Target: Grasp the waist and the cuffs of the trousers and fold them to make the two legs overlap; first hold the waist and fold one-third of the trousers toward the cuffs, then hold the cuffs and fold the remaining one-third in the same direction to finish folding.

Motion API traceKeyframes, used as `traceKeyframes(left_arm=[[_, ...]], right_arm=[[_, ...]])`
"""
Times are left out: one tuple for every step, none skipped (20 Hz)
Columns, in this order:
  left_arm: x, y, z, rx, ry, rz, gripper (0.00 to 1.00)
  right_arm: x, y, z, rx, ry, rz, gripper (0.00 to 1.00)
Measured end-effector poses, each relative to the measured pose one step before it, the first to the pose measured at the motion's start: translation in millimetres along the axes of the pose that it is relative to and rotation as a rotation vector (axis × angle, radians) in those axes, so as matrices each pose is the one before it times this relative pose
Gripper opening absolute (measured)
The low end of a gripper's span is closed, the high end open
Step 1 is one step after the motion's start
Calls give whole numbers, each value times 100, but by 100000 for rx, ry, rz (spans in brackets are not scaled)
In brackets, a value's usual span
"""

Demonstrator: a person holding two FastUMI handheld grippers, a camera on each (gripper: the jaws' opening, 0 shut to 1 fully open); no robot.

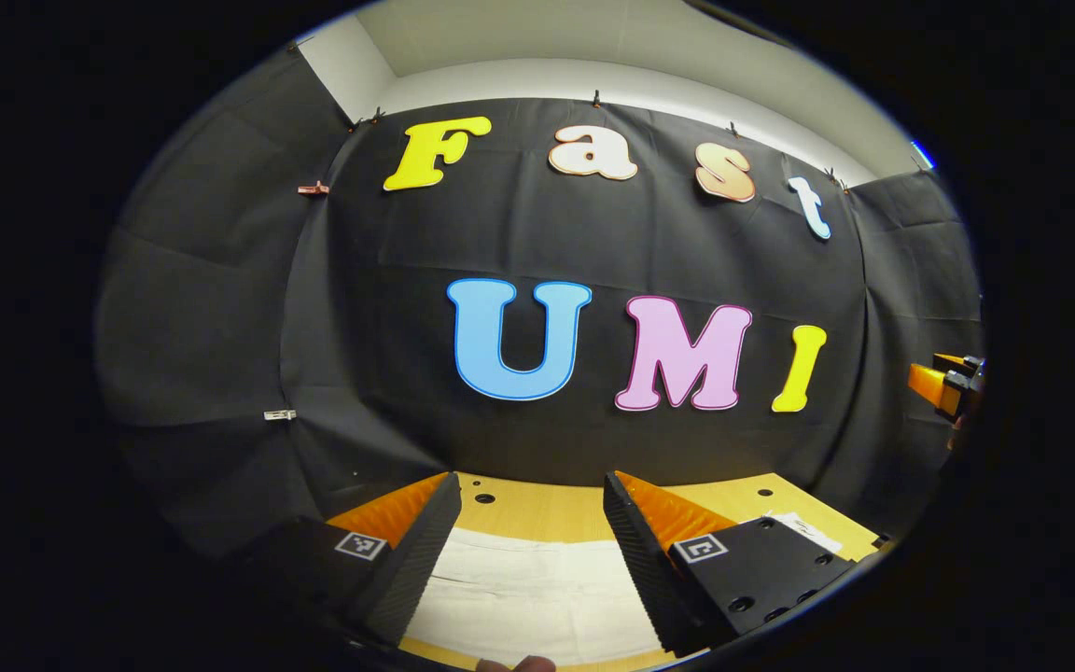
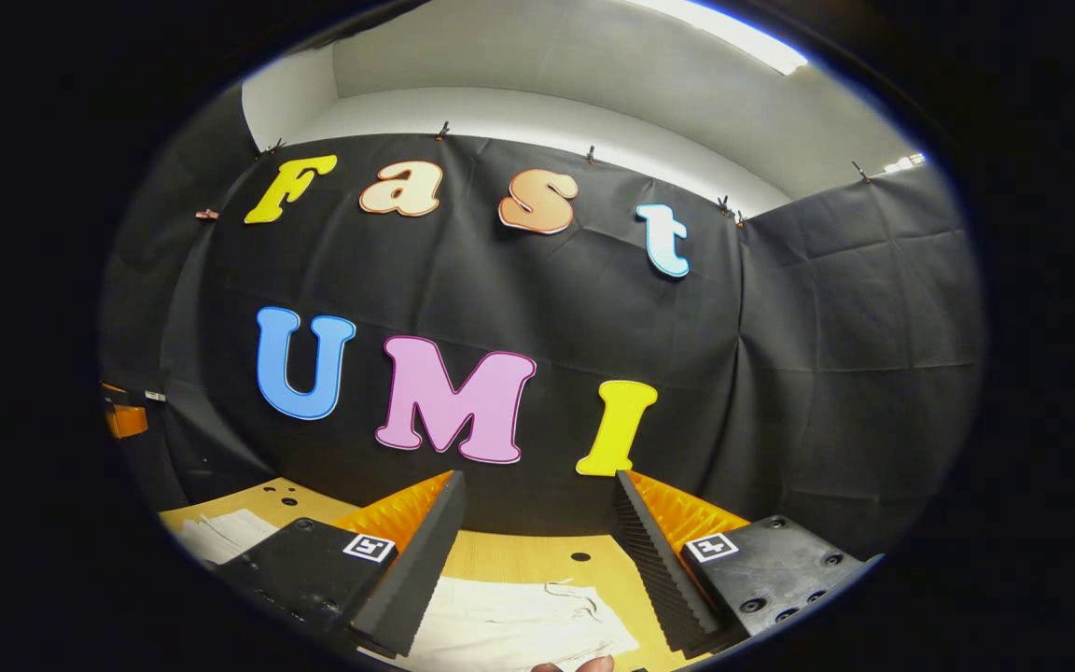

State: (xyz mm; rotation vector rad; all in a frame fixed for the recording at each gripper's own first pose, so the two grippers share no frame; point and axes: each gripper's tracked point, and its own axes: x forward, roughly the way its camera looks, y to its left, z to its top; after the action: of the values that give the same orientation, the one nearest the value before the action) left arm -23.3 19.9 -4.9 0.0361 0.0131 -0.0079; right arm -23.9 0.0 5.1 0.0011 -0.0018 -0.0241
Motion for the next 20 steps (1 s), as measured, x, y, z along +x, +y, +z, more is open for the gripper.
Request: traceKeyframes(left_arm=[[-213, 255, -103, 676, -181, -669, 95], [-174, 243, -54, 1121, -251, -1028, 95], [-107, 478, -410, 1380, 60, -434, 95], [-212, 472, -325, 1213, 178, -1039, 95], [-160, 192, -676, 1040, 869, -2130, 95], [-201, 222, -773, 1139, 1350, -2986, 96], [-198, 372, -1011, 1520, 1770, -2932, 96], [-178, 560, -1130, 2305, 2156, -2089, 96], [-123, 730, -1540, 3222, 2576, -1604, 96], [-92, 548, -1620, 4519, 3044, -1635, 95], [-20, 588, -1972, 5508, 3245, -1357, 96], [-68, 356, -2010, 6143, 3810, -1664, 96], [59, 27, -2134, 6144, 4070, -2254, 95], [24, -276, -1948, 5750, 3547, -2432, 97], [119, -423, -1806, 5389, 2978, -3084, 97], [605, -702, -1904, 5169, 3347, -3401, 97], [431, -682, -1874, 5585, 3937, -3148, 97], [338, -672, -1875, 6430, 3735, -3164, 98], [470, -487, -1829, 6868, 3639, -2922, 98], [690, -523, -1739, 6482, 3845, -2867, 98]], right_arm=[[-200, 59, 116, -22, -257, -84, 96], [-352, 184, 49, -221, -259, -71, 96], [-491, 312, 202, -573, -337, 203, 96], [-540, 209, -99, -1246, -279, -169, 96], [-307, 14, 97, -1466, -76, -151, 96], [-197, 79, -78, -1477, 113, 31, 96], [-224, -135, -117, -1333, 531, -238, 96], [-252, 9, -330, -1178, 833, -116, 96], [-266, -141, -390, -1353, 1135, -338, 96], [-229, -184, -350, -1225, 1018, -441, 96], [-241, -189, -429, -1118, 1294, -430, 96], [-179, -234, -364, -1015, 1498, -687, 96], [-221, -130, -398, -727, 1157, -359, 96], [-67, 3, -375, -505, 1131, -325, 97], [-217, 24, -339, -151, 975, -191, 97], [-203, 172, -309, -112, 941, -31, 97], [-292, 104, -93, -621, 507, -372, 97], [-246, 117, -131, -1106, 285, -375, 97], [-190, -6, -77, -1168, 184, -472, 97], [-293, 53, -192, -1621, 259, -430, 97]])
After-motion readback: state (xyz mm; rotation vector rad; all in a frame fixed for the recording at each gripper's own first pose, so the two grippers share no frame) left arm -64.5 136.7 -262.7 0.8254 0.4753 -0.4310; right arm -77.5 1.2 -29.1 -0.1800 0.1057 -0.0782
